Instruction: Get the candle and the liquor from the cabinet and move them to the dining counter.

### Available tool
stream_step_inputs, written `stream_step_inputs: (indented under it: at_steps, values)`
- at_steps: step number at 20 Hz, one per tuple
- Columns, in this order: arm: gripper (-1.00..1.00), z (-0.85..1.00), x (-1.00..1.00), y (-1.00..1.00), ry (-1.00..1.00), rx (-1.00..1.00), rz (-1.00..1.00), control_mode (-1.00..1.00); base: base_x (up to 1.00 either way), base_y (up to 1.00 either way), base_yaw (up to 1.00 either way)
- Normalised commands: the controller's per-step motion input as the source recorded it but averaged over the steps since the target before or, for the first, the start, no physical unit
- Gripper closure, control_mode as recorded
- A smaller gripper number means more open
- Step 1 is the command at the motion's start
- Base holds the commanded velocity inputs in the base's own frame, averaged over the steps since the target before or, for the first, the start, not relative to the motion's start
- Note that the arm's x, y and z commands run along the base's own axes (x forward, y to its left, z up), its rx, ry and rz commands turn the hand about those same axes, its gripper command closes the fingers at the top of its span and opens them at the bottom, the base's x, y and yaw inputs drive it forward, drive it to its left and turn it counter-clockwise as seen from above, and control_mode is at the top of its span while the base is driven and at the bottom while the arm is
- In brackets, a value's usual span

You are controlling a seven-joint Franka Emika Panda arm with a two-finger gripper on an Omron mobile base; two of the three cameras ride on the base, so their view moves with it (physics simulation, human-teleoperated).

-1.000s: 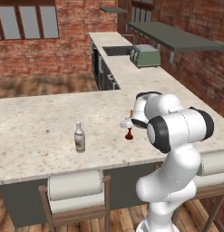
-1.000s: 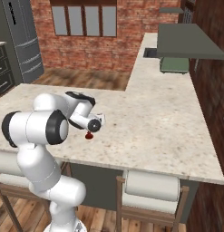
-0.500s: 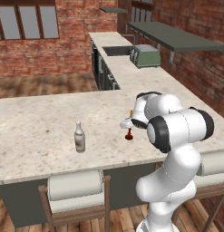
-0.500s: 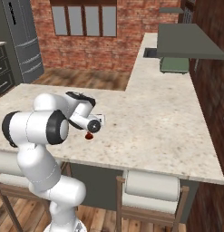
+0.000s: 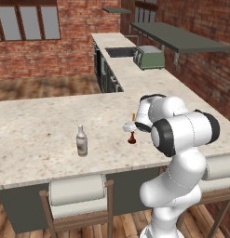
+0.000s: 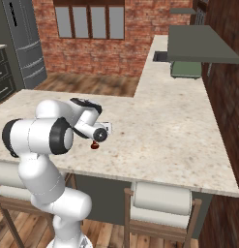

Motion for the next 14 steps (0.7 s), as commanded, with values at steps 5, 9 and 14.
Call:
stream_step_inputs:
  at_steps: [5, 9, 14]
  values:
    - [-1.0, 0.21, 0.0, -0.02, -0.01, 0.0, 0.0, -1.0, 0.0, 0.0, 0.0]
    - [-1.0, 0.65, 0.0, 0.0, 0.0, 0.0, -0.02, -1.0, 0.0, 0.0, 0.0]
    - [-1.0, 0.67, 0.0, 0.07, 0.0, 0.0, -0.07, -1.0, 0.0, 0.0, 0.0]
